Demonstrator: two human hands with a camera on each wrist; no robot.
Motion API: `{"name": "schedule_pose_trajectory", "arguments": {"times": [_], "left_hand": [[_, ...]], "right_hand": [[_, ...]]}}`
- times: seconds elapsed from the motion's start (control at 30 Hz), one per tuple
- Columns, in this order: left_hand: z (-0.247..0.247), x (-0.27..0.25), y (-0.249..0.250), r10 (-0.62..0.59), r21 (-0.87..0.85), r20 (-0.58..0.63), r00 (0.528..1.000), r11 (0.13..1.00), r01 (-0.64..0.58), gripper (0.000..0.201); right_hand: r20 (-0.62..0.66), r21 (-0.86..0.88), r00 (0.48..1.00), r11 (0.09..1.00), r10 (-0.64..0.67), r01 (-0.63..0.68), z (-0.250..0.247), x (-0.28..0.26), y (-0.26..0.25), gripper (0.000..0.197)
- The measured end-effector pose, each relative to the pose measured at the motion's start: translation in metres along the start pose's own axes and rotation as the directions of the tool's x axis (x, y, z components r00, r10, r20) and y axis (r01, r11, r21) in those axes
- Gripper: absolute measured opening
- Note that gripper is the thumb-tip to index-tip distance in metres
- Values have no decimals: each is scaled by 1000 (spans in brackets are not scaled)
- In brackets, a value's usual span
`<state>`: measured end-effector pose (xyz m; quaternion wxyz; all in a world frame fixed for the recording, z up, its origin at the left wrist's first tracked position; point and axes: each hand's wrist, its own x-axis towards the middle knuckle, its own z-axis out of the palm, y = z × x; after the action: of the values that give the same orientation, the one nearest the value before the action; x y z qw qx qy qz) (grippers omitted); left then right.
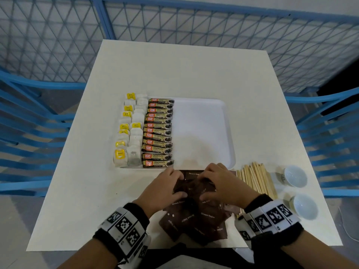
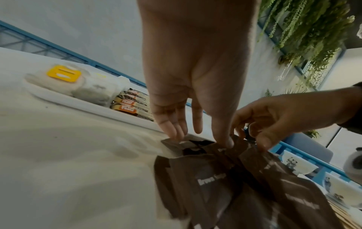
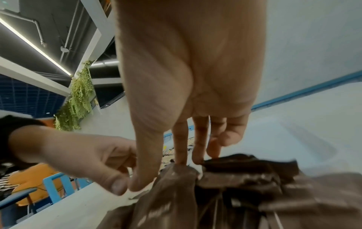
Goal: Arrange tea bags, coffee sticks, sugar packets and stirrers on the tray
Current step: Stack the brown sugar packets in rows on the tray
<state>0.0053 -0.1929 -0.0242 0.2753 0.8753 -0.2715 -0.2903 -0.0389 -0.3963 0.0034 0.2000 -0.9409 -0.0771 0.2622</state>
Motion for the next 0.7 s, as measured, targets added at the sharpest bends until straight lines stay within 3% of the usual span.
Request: {"name": "schedule_pose_trajectory", "arguments": {"times": [0.1,0.23,0.37,0.5,0.6,0.7], "left_hand": [[5,5,9,19,16,54,998,1000,-20,42],[8,5,18,18,-1,65,998,1000,-18,50],[3,1,23,6,-67,63,998,998,-2,53],[-6,-3,30,1,-217,-3,1000,976,-2,48],[-12,-5,30,-33,-440,-54,998,898,6,35],[-18,-8,31,-82,-662,-64,995,749,19,14]], "right_hand": [[-43,-52,999,998,-31,28,7,-3,1,53],[-77,0,996,999,-46,46,7,-4,-4,33],[-67,125,996,990,-50,58,4,-5,-6,22],[-167,416,986,906,-6,76,-11,-5,-10,20],[-218,572,976,813,22,109,-20,-3,-18,21],[-250,697,968,701,38,152,-22,-4,-24,14]]}}
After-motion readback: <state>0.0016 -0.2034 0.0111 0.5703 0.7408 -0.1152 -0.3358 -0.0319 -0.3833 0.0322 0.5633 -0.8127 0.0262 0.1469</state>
